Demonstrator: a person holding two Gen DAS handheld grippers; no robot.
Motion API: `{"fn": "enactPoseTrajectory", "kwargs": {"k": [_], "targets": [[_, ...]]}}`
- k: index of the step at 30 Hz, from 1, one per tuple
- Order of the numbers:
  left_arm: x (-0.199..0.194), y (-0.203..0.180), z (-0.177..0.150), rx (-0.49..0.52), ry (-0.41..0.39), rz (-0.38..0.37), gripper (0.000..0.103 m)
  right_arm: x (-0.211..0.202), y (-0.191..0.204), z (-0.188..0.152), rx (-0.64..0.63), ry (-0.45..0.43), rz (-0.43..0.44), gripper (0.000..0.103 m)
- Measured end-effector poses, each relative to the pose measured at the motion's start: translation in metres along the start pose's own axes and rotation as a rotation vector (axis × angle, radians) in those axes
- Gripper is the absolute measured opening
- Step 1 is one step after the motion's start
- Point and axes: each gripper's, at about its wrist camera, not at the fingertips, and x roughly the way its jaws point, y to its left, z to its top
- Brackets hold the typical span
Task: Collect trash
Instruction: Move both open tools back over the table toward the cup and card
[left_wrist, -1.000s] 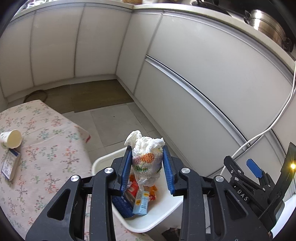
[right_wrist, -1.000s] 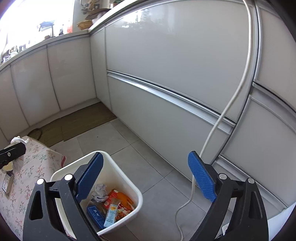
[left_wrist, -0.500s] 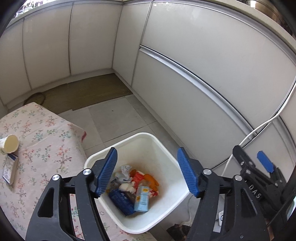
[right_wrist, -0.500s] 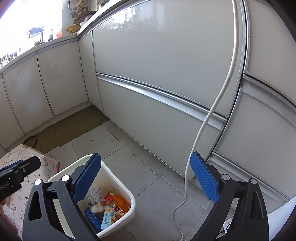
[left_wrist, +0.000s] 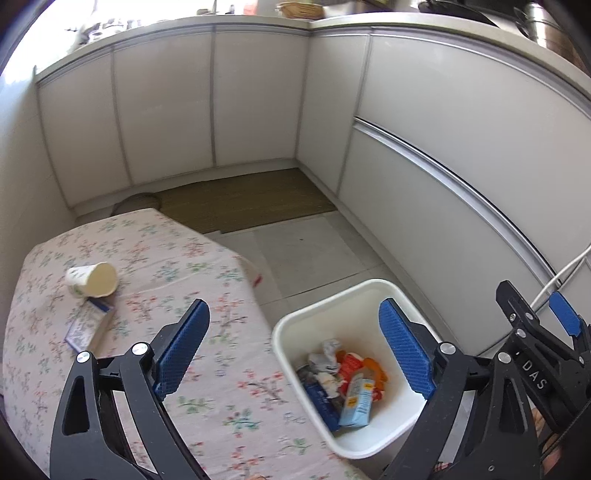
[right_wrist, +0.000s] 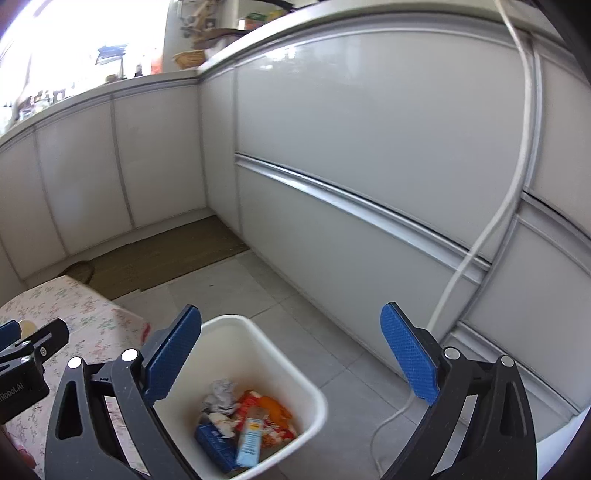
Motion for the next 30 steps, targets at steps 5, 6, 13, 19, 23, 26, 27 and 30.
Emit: {"fn": "enactPoseTrajectory", "kwargs": {"k": [5,6,13,19,23,26,27,30], "targets": [[-0.01,0.04,-0.001,-0.038,-0.005,0.057,0.089,-0.007,0.042,0.001,-0.064,-0.026,0.043,0.095],[-0.011,0.049,-0.002,-0.046,-0.004,0.069,0.089,-0.009,0.05,0.001,-0.074,-0.03,0.051,0.095],[-0.017,0.116,-0.01,-0.128,0.02,0.144,0.089,-0.016,0.108,-0.003,-0.147,-0.034,0.111,0.095],[-0.02,0.165,-0.02,-0.188,0.044,0.189,0.089,-0.024,0.162,-0.012,-0.238,-0.056,0.156,0.095],[-0.016,0.197,-0.028,-0.23,0.068,0.218,0.089,-0.028,0.192,-0.021,-0.289,-0.068,0.178,0.095],[-0.007,0.214,-0.034,-0.236,0.104,0.241,0.089,-0.027,0.207,-0.026,-0.323,-0.069,0.188,0.095],[-0.002,0.222,-0.037,-0.238,0.12,0.256,0.089,-0.026,0.212,-0.027,-0.334,-0.07,0.192,0.095],[0.012,0.24,-0.042,-0.238,0.164,0.272,0.089,-0.023,0.226,-0.031,-0.363,-0.071,0.205,0.095]]}}
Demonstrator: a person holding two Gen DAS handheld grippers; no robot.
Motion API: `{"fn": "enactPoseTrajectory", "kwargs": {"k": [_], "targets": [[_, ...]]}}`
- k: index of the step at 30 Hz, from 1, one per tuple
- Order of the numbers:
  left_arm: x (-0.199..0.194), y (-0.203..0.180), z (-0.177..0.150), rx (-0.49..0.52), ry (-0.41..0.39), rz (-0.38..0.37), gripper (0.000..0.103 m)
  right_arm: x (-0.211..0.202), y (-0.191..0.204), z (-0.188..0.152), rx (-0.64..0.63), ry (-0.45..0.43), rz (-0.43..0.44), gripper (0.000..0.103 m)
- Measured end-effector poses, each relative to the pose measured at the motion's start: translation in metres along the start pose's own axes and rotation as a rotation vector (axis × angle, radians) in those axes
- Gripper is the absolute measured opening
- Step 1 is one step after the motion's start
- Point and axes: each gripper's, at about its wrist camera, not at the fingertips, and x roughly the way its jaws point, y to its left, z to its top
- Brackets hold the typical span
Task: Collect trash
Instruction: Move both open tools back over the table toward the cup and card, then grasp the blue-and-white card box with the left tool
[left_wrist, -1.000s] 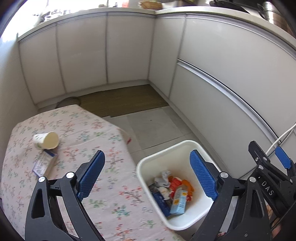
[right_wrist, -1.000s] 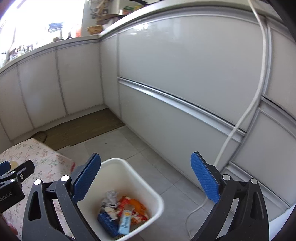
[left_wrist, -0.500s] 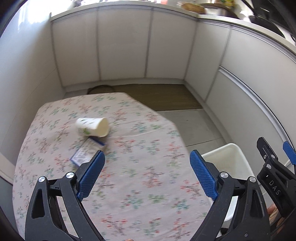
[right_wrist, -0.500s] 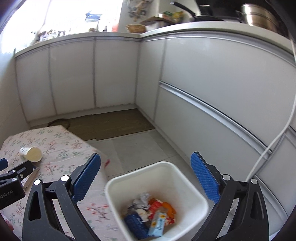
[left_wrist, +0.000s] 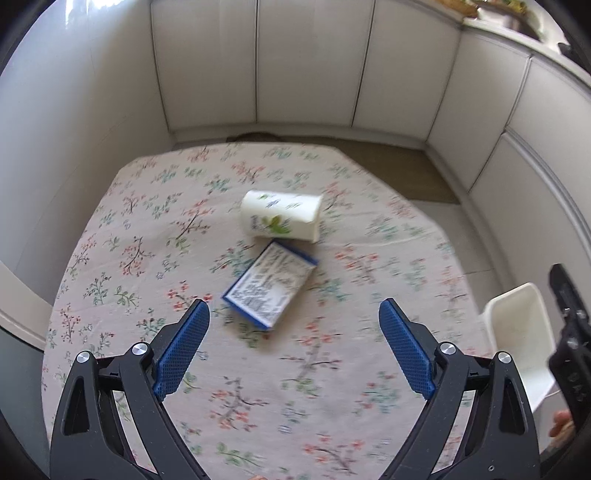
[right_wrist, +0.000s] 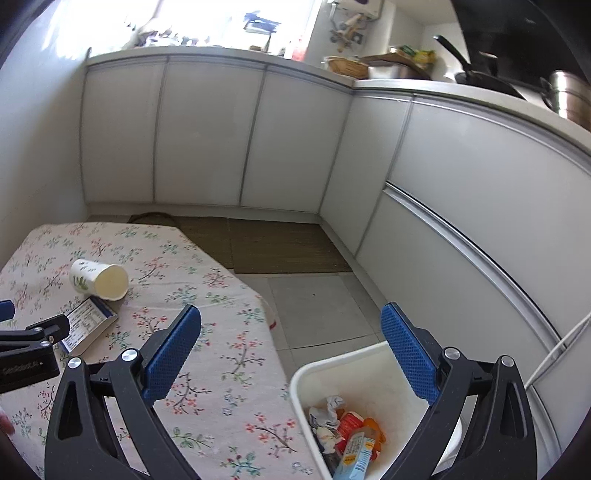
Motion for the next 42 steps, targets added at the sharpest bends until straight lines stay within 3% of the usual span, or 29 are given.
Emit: {"fn": "enactPoseTrajectory", "kwargs": {"k": [8,12,18,20,22,25,31,35,39,42], "targets": [[0.05,0.018,0.002,0.078,0.118,0.012,0.089,0.018,0.024,0.0,-0.029,0.039,0.078,0.095],[0.073,0.014,0.005,0.141,0.167,-0.011,0.089,0.029,0.028,-0.002,-0.031,0.081,0.116,0.095],[0.104,0.006,0.007,0.225,0.215,0.019,0.089,0.038,0.031,-0.005,-0.058,0.116,0.161,0.096],[0.111,0.006,0.009,0.23,0.223,0.022,0.087,0.041,0.035,-0.006,-0.082,0.117,0.181,0.096],[0.118,0.007,0.01,0.234,0.238,0.011,0.073,0.042,0.039,-0.007,-0.107,0.118,0.198,0.096],[0.121,0.013,0.011,0.214,0.241,-0.049,0.059,0.045,0.045,-0.008,-0.133,0.124,0.241,0.096],[0.108,0.027,0.003,0.187,0.264,-0.094,0.054,0.054,0.06,-0.002,-0.191,0.131,0.371,0.096],[0.085,0.046,-0.011,0.149,0.306,-0.091,0.054,0.068,0.08,0.012,-0.238,0.169,0.539,0.096],[0.057,0.074,-0.018,0.036,0.344,-0.096,0.054,0.076,0.118,0.023,-0.403,0.169,0.674,0.096],[0.03,0.101,-0.025,-0.086,0.325,-0.099,0.054,0.076,0.152,0.024,-0.563,0.159,0.727,0.096]]}}
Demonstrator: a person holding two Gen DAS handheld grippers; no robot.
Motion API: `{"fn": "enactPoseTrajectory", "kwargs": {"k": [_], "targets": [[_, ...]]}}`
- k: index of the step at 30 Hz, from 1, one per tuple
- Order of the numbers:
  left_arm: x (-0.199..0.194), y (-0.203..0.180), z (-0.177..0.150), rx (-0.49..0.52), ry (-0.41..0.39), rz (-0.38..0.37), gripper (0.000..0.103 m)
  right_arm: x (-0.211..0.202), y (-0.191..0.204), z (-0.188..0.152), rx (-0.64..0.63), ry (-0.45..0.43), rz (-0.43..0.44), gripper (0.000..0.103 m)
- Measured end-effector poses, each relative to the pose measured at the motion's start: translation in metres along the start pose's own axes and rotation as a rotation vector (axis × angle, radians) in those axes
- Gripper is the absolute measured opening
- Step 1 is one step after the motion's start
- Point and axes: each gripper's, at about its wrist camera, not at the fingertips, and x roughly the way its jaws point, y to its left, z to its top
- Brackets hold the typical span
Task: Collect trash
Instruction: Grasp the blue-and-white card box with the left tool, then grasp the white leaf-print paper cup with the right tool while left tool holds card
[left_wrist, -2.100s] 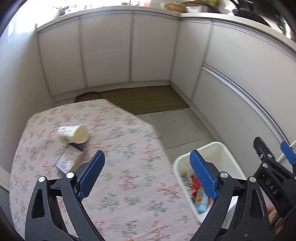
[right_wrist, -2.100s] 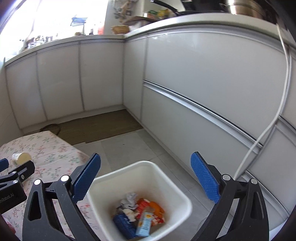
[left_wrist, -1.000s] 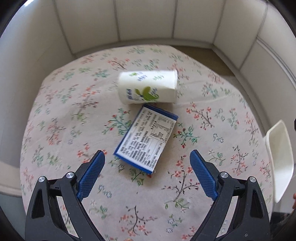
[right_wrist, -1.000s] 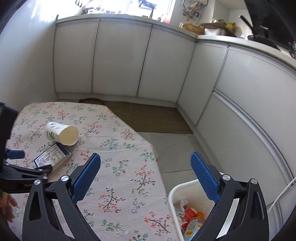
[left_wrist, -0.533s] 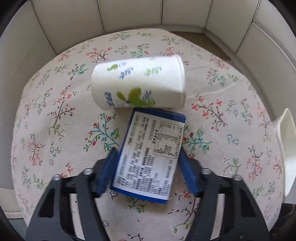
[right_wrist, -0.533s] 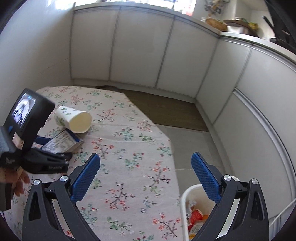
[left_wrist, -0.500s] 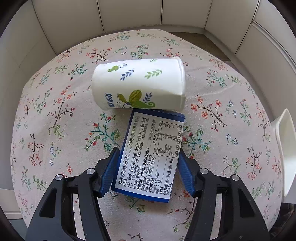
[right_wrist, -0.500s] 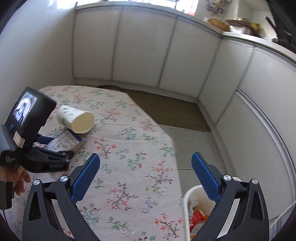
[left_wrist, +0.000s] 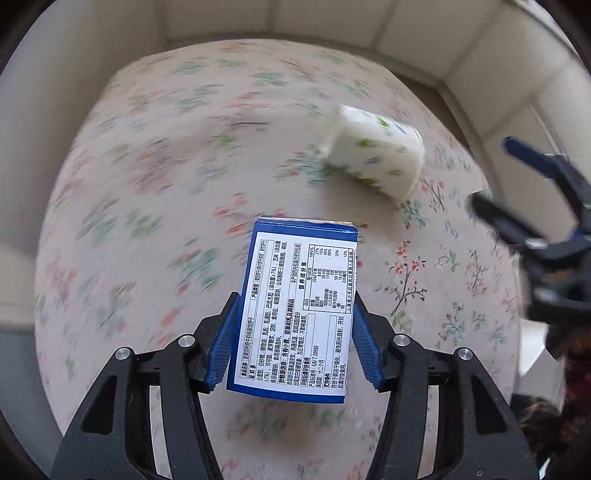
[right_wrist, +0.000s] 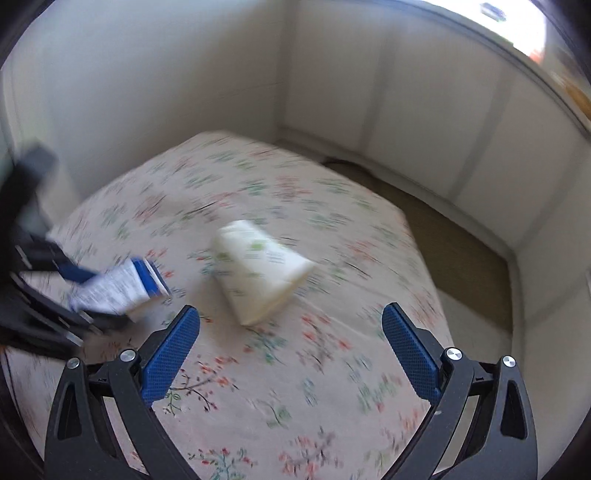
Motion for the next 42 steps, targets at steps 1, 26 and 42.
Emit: {"fn": "enactPoseTrajectory", "kwargs": {"k": [1,26,42], "targets": [[-0.009,0.008,-0.005,-0.028,-0.018,-0.002,0.054,0.006,0.007,0.006,-0.044,0.009,0.002,0.096],[-0.042,0.058,0.006,-0.172,-0.109,-0.036,0.055,0.119,0.045,0.043,-0.273,0.24,0.047,0.069],[-0.06,0.076,0.01,-0.224,-0.18,0.01,0.055,0.096,0.053,0.071,0.004,0.101,-0.005,0.062]]}}
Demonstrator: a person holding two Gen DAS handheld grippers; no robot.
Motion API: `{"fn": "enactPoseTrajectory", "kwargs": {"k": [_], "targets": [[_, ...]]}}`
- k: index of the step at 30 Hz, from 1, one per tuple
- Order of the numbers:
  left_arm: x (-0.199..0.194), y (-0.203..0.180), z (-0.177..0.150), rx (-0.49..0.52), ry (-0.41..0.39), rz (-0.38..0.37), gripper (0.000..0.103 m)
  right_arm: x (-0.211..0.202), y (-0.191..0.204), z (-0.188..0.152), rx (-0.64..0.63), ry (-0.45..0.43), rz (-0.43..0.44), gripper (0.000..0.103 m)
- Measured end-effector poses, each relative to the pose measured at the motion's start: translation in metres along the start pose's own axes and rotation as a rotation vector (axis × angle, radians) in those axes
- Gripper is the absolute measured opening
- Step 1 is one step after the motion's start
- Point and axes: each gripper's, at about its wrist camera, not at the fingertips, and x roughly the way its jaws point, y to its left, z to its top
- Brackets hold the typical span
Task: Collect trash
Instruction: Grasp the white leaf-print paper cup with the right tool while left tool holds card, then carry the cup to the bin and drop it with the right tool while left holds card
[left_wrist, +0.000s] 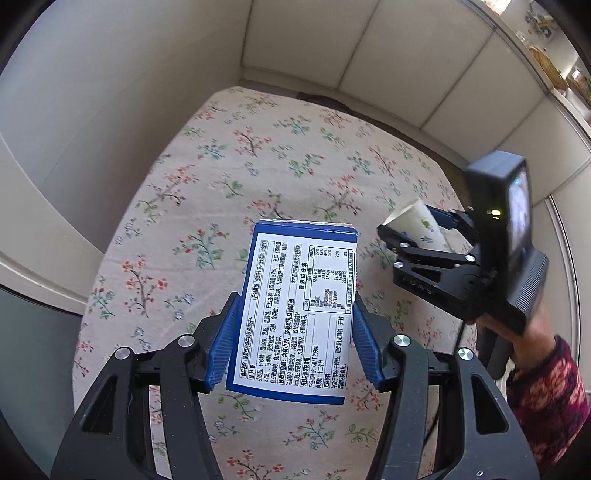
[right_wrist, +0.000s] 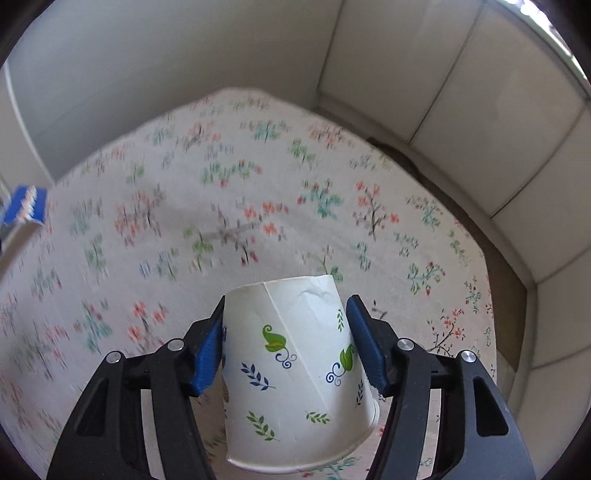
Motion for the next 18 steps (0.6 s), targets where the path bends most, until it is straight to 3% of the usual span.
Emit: {"fn": "enactPoseTrajectory", "kwargs": {"k": [9,18], "targets": [[-0.017,0.006,0.004,-0.043,-0.085,0.002,0.055,-0.052,0.008,0.007,0.18,-0.15,-0.021,0.062],[-0.046,-0.003,0.005,-0.033,-0.178,-0.022,0.055,-0.112,0.001,-0.011,0.353,-0.262,-0.065,0.062]]}}
